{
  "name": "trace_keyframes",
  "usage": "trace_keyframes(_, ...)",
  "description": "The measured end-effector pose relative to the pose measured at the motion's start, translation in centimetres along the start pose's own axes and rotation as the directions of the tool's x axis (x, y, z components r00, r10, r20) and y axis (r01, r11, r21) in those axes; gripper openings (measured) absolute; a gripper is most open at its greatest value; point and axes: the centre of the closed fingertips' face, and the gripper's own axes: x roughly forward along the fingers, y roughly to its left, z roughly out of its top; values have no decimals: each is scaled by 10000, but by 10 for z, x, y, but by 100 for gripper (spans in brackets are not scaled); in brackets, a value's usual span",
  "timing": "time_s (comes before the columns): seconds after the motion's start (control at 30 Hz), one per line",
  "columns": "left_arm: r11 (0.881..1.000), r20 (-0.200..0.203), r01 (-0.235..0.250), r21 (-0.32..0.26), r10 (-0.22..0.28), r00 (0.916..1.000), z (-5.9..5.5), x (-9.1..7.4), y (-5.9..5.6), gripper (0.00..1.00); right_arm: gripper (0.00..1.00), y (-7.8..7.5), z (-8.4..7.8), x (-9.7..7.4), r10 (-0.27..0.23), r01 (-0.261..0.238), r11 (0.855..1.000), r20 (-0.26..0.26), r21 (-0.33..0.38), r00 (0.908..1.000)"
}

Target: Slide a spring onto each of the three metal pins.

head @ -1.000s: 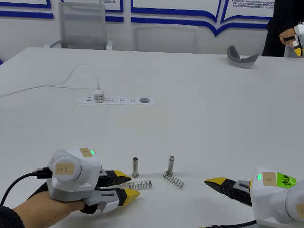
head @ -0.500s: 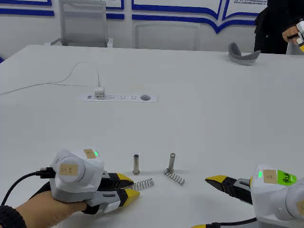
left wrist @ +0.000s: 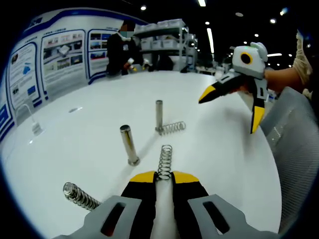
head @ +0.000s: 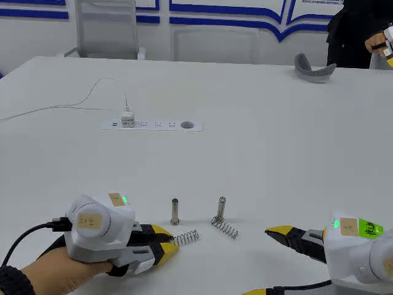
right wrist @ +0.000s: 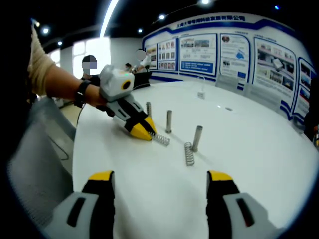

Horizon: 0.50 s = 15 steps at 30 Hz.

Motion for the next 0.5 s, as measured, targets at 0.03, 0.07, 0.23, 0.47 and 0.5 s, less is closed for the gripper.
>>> trace_keyframes(0.03, 10000, -6, 9, 15, -9, 10000, 0, 0, 0, 11, 76, 0, 0, 0, -2, 2, 10000, -5, -4, 10000)
trace_keyframes(0.07, 10000, -22, 28, 41, -28, 10000, 0, 0, 0, 11, 76, 0, 0, 0, 2, -2, 10000, -12, -8, 10000)
trace_keyframes(0.23, 9999, 48, 2, 142, -3, 10000, 1, -2, 0, 11, 76, 1, 2, 0, 18, -17, 10000, 7, -61, 10000)
trace_keyframes(0.47, 9998, 36, -8, 197, 7, 10000, 3, -8, 0, 10, 74, 2, 10, 0, 27, -24, 9997, 139, -255, 9999)
trace_keyframes(0.5, 9998, 16, 0, 214, 0, 10000, 2, -9, -1, 10, 74, 3, 11, 0, 42, -38, 9996, 146, -272, 9999)
